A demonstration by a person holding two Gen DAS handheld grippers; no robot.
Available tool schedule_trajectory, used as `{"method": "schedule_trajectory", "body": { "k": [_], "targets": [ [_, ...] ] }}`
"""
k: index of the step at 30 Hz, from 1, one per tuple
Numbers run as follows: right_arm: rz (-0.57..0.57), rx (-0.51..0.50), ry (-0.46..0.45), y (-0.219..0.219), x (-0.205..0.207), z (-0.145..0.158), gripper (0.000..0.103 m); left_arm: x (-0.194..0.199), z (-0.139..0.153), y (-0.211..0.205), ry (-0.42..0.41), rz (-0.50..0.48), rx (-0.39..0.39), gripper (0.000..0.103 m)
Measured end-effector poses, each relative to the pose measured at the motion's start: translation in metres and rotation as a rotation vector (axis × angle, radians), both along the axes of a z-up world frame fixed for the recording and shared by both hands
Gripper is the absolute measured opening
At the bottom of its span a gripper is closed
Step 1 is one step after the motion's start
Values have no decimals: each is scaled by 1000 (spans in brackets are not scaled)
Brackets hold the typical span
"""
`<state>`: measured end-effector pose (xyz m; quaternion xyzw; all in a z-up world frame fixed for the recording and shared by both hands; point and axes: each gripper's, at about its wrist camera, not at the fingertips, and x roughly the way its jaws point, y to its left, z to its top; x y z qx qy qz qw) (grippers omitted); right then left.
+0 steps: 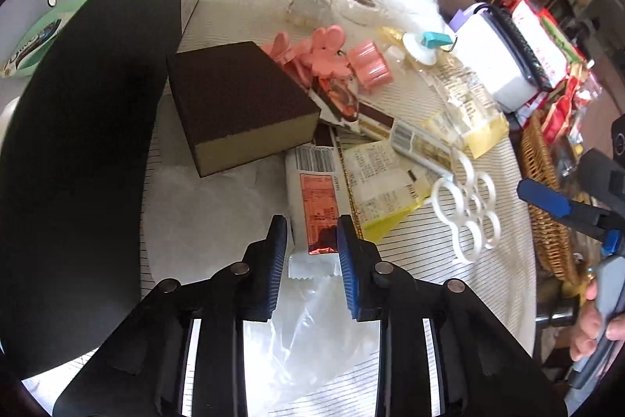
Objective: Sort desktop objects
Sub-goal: 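Lower the left gripper onto the white Dove bar packet among the packets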
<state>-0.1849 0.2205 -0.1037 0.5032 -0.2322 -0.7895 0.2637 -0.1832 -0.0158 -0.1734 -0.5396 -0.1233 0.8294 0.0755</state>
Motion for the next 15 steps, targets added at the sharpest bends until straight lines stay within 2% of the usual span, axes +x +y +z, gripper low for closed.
{"method": "schedule_trajectory", "body": {
  "k": [2,3,4,6,8,11,12,15],
  "targets": [
    [2,-13,-19,-3,0,-3,103,2,0,0,4,11,18,38],
    [5,-13,-19,-5,1,-3,103,1,-1,1,-2,11,24,48],
    [6,-7,-17,-6,1,-3,103,-1,-3,5,-11,7,21,54],
    [4,4,-12,-7,2,-2,103,-4,-4,16,-8,-10,-25,59],
    [-7,0,-13,-5,2,-2,103,-6,-6,31,13,-44,-116,59],
    [-12,1,-13,-3,2,-2,103,-4,-12,44,26,-84,-202,48],
    [-8,4,-15,-4,2,-2,103,-3,-11,45,30,-98,-206,44],
    [6,7,-16,-8,3,-3,103,0,0,44,41,-110,-172,43]
  ]
}}
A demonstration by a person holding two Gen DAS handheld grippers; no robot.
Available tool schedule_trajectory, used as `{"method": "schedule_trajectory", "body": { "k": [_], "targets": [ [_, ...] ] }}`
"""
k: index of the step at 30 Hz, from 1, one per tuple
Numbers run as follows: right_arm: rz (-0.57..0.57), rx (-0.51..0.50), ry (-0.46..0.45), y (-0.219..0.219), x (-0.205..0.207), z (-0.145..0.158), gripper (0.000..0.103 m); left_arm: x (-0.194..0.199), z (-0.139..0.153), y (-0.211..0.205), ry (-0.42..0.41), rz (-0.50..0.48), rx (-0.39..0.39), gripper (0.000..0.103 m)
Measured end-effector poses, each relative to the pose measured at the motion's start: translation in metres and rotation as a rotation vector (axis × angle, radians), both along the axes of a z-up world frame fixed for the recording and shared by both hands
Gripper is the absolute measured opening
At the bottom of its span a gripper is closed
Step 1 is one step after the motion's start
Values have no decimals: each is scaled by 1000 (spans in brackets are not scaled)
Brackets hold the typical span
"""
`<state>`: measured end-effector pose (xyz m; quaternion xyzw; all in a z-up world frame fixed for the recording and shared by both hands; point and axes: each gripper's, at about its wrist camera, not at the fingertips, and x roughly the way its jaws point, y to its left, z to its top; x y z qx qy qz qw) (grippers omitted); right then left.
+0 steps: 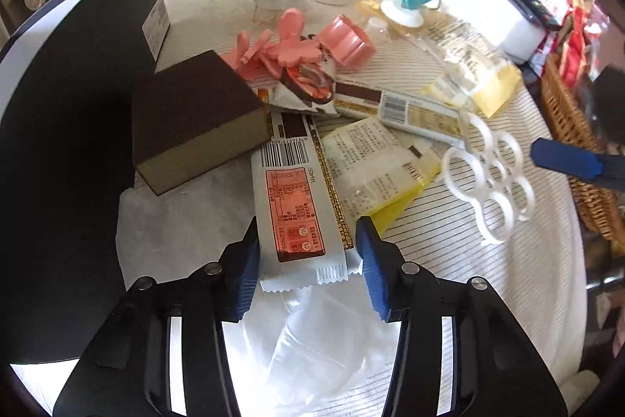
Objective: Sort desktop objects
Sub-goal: 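Lower the left gripper onto the white Dove bar packet among the packets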
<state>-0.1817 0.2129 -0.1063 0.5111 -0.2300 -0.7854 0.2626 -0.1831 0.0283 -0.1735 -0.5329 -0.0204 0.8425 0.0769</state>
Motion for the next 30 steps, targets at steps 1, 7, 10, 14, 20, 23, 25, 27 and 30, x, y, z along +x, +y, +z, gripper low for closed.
{"method": "schedule_trajectory", "body": {
  "k": [1,7,10,14,20,23,25,27,30],
  "targets": [
    [4,-4,1,-1,0,0,103,1,5,-1,0,-7,34,43],
    [0,-91,-41,2,-2,-8,103,8,21,8,-91,-107,334,26],
    [-39,-143,-118,12,-7,-23,103,9,18,20,-180,-172,515,26],
    [-69,-178,-202,19,-11,-43,103,11,19,28,-177,-189,466,27],
    [-5,33,-44,-3,-10,-30,101,6,42,-41,-82,81,449,48],
    [51,196,91,-22,-4,-20,93,10,63,-78,27,209,531,70],
    [106,281,162,-37,1,-17,91,12,72,-85,49,212,575,75],
    [168,346,235,-55,9,-17,91,12,78,-83,65,197,571,80],
    [245,497,315,-82,18,-26,91,12,76,-79,40,166,621,82]
  ]
}}
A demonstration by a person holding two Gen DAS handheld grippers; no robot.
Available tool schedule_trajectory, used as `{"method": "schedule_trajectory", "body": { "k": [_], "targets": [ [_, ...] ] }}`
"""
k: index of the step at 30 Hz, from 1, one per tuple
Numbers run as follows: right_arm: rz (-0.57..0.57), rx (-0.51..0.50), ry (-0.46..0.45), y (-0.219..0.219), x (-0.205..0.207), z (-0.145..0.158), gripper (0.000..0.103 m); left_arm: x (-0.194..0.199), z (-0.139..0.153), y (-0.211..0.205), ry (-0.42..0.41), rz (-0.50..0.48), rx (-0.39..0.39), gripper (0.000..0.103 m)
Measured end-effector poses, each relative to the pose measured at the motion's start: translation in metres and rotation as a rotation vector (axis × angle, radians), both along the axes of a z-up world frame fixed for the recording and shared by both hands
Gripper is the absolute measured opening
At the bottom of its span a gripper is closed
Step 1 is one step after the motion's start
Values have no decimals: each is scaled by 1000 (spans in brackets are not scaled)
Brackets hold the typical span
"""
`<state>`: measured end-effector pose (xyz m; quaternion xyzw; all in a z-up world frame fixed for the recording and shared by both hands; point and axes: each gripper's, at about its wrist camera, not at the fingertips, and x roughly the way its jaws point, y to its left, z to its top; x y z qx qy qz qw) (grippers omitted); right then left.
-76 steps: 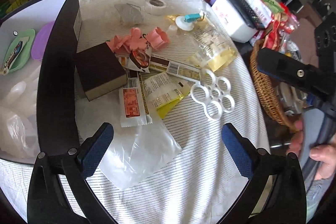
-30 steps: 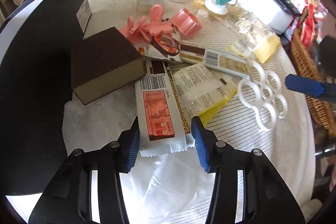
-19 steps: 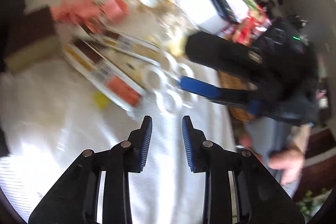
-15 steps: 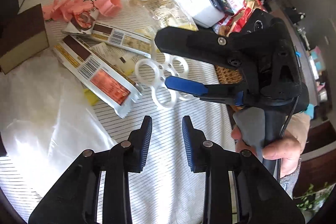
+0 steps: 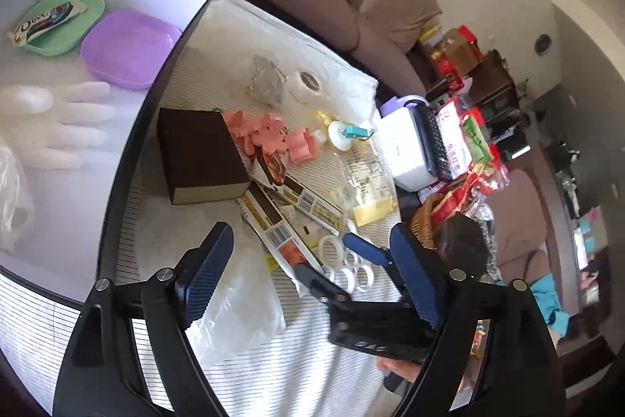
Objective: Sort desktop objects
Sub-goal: 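Lower the left gripper onto the white Dove bar packet among the packets, then grasp the white Dove bar with the left gripper while the right gripper pinches its end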
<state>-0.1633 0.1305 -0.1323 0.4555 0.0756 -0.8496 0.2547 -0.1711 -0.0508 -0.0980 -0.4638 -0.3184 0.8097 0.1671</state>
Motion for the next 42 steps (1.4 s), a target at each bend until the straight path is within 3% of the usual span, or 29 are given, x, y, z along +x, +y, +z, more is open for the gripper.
{"method": "schedule_trajectory", "body": {
  "k": [4,7,8,10,12,14,16,18,20,22,25,28,33,34,36,38,42],
  "targets": [
    [52,131,23,-24,6,-21,78,1,-10,0,-44,-29,22,82],
    [69,215,44,-34,9,-32,53,1,-16,0,-69,-35,51,82],
    [64,232,54,-35,9,-33,48,0,-18,0,-75,-37,55,82],
    [43,180,25,-27,6,-29,47,-1,-20,0,-76,-36,66,83],
    [-6,47,-65,-11,-3,-25,46,-2,-23,0,-87,-35,69,83],
    [-77,-157,-189,13,-15,-24,46,-2,-26,0,-95,-30,73,83],
    [-165,-428,-359,46,-27,-32,44,-2,-28,2,-100,-34,80,83],
    [-237,-773,-560,79,-33,-54,42,-2,-29,5,-102,-39,84,83],
    [-288,-939,-680,97,-31,-74,42,-3,-31,11,-103,-48,84,83],
    [-330,-938,-695,109,-29,-83,41,-6,-35,18,-115,-61,96,84],
    [-322,-790,-612,114,-28,-72,41,-9,-47,29,-153,-75,116,84],
    [-229,-605,-502,99,-31,-50,52,-10,-55,36,-173,-89,108,84],
    [-137,-510,-494,62,-26,-56,52,-11,-68,35,-205,-70,84,84],
    [-132,-494,-483,58,-24,-59,42,-11,-70,34,-212,-67,90,84],
    [-112,-513,-505,53,-22,-65,38,-12,-72,32,-220,-68,118,84],
    [-105,-549,-526,53,-19,-70,23,-13,-74,31,-218,-70,155,84],
    [-95,-628,-500,56,-15,-63,16,-14,-83,36,-233,-71,169,84]
  ]
}}
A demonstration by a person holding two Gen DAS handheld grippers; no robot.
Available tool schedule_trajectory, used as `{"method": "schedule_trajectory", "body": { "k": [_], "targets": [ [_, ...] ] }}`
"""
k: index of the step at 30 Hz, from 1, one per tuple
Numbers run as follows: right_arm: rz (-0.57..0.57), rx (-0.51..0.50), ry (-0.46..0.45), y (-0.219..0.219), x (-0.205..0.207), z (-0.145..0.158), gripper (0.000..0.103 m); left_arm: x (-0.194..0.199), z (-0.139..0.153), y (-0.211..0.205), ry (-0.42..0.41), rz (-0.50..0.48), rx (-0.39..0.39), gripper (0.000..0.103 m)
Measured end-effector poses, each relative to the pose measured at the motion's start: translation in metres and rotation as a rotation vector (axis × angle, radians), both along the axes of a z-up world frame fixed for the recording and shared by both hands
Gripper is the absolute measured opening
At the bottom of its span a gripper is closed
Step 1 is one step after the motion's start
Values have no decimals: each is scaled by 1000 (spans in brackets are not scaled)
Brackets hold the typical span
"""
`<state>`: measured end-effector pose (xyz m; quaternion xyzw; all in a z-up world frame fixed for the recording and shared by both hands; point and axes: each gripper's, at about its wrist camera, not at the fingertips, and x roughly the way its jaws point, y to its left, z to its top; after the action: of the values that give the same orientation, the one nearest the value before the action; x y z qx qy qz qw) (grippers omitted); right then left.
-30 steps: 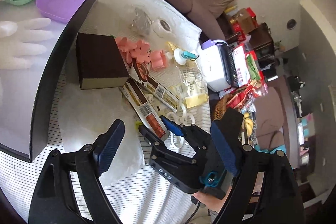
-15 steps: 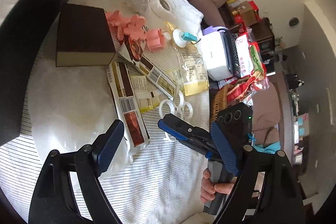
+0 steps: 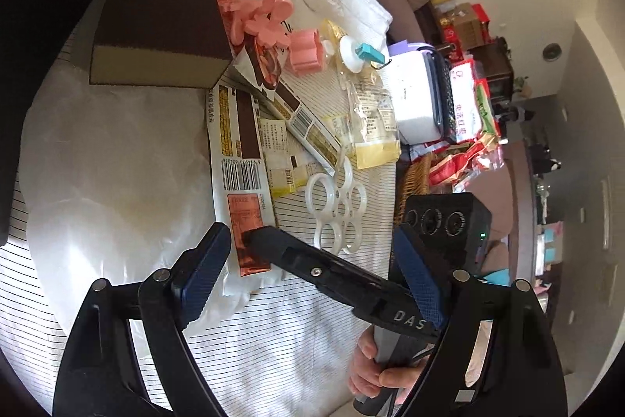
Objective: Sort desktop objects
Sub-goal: 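Grasp the white Dove bar with the left gripper while the right gripper pinches its end, then lift the Dove bar with the left gripper and carry it toward the box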
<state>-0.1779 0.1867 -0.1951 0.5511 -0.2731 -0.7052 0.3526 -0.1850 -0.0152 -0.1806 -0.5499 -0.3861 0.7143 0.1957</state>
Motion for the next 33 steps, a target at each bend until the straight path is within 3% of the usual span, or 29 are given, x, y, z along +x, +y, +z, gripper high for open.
{"method": "schedule_trajectory", "body": {
  "k": [2,5,12,16,18,20,24,26,29,30,31,33],
  "targets": [
    [21,21,51,-4,3,11,15,-1,-10,0,-28,9,-3,84],
    [56,44,96,-16,8,22,15,-1,-24,0,-74,23,60,84],
    [153,358,385,-67,36,60,15,-1,-31,0,-99,38,110,84],
    [289,504,544,-98,66,69,16,-3,-46,-10,-167,87,191,85],
    [357,537,582,-111,77,65,17,-4,-51,-9,-191,76,191,85],
    [371,477,524,-106,71,61,20,-3,-52,-7,-197,75,190,85],
    [340,179,327,-75,48,54,23,-4,-54,-4,-205,52,198,85],
    [306,124,273,-64,38,49,23,-4,-54,-3,-196,40,199,85],
    [279,116,221,-54,29,43,23,-1,-52,-2,-179,28,170,71],
    [259,125,211,-51,25,43,23,0,-52,-2,-176,23,165,58],
    [238,129,198,-47,21,43,24,1,-53,-3,-172,21,182,51],
    [241,102,159,-44,15,43,27,1,-52,-2,-164,16,209,46]
  ]
}}
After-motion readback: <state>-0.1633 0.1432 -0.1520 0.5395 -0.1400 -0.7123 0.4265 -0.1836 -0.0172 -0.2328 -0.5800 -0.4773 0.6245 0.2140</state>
